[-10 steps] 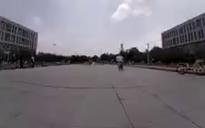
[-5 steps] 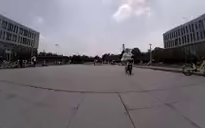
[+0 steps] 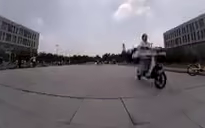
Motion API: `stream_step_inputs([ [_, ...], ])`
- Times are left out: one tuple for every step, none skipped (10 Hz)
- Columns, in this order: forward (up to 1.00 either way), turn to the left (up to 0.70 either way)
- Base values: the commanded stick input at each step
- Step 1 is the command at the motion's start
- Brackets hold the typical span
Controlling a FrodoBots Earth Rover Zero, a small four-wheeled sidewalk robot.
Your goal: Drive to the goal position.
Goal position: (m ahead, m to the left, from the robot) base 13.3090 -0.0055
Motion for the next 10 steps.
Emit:
stream_step_inputs([
  [0.70, 0.00],
  [0.70, 0.00],
  [0.70, -0.02],
  [0.70, -0.10],
  [0.70, -0.14],
  [0.70, -0.03],
  [0.70, 0.00],
  [0.70, 0.00],
  [0.70, 0.00],
  [0.70, 0.00],
])
